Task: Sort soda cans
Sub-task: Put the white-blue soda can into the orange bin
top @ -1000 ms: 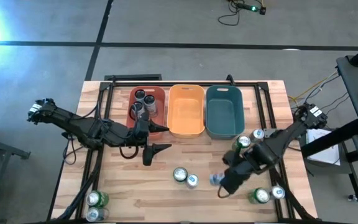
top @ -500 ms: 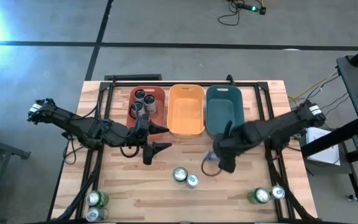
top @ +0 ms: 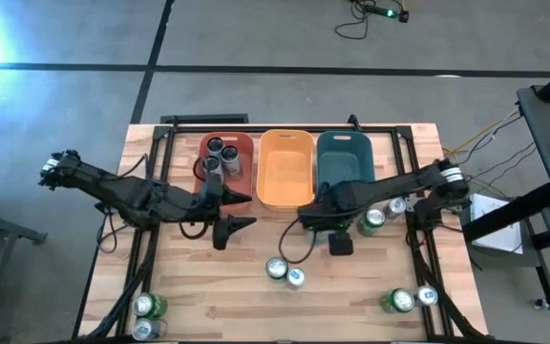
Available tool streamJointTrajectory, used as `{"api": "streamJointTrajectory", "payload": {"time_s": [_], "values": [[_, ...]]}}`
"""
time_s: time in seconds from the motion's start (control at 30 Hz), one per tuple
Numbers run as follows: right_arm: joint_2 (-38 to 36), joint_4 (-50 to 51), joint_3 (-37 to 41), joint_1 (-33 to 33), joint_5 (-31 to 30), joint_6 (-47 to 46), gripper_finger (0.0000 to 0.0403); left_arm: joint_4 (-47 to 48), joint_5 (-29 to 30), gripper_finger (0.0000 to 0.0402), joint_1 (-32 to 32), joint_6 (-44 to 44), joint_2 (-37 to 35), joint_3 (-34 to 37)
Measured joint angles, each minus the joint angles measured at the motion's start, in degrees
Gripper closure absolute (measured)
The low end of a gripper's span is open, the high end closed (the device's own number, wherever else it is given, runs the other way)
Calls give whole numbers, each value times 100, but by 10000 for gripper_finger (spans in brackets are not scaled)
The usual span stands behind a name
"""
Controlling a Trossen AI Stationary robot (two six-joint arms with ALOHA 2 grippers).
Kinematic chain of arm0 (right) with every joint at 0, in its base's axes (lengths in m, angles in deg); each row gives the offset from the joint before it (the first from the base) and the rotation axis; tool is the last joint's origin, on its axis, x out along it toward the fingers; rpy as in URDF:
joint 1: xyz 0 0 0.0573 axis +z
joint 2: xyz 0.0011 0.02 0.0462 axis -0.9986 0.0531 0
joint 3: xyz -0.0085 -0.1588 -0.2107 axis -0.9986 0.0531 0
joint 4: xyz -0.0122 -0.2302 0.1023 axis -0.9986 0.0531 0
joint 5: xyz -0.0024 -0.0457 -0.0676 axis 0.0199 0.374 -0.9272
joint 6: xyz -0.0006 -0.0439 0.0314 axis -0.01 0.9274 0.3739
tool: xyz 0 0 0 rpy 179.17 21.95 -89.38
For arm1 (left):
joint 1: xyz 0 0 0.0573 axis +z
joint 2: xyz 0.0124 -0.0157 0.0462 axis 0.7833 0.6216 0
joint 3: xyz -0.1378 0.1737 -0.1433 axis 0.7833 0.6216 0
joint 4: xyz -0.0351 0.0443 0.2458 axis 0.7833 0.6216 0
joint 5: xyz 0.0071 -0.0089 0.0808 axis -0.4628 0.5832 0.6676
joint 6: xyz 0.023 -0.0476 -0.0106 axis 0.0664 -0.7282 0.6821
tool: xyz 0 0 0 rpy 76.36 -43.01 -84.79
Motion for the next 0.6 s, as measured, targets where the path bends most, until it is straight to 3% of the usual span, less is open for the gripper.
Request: {"api": "streamJointTrajectory", "payload": {"time_s": [0.2,0.6], "values": [[662,237,-783,-54,-5,106,141,1844,-110,106,-33,-908,-144,0],[1801,691,-2077,-203,-81,155,136,2087,-56,106,-35,-854,29,0]]}}
